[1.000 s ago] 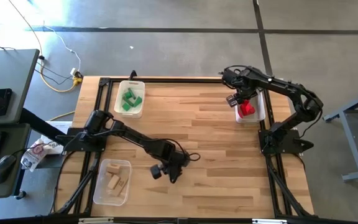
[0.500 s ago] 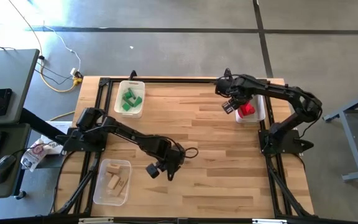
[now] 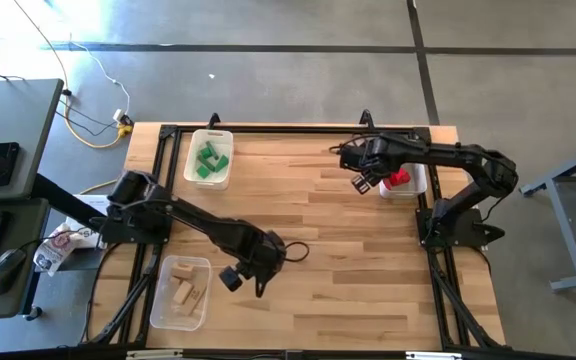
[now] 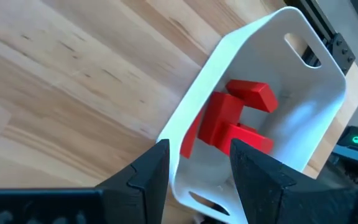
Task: Sort & place blocks by color
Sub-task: Put the brown block into the transparent bin
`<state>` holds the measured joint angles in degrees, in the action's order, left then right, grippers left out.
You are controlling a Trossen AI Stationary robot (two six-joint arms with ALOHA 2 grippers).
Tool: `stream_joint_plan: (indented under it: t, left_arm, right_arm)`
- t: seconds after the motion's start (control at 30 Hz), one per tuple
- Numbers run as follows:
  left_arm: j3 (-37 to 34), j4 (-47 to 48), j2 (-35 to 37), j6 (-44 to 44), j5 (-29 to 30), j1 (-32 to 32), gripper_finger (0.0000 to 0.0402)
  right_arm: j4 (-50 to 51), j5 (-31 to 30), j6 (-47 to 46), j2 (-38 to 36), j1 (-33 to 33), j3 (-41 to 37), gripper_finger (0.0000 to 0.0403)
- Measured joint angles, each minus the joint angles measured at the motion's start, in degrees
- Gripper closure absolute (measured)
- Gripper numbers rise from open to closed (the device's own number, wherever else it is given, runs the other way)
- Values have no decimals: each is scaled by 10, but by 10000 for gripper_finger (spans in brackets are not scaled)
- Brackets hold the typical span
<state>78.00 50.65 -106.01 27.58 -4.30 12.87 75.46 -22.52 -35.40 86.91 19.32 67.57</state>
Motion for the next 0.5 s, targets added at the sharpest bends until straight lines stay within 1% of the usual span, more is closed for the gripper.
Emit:
stream_joint_plan:
  t: [0.23,0.3,0.37,0.5]
  left_arm:
    - [0,33,59,-50,5,19,310]
    - [-9,36,81,-64,7,26,310]
    - [-33,17,107,-77,9,32,310]
    - [-100,-17,161,-122,39,44,310]
  right_arm:
    - [-7,0,-11,0,-23,0,247]
    - [-8,0,-19,0,-28,0,247]
    - [-8,0,-21,0,-33,0,247]
    - [-13,0,-23,0,-42,0,247]
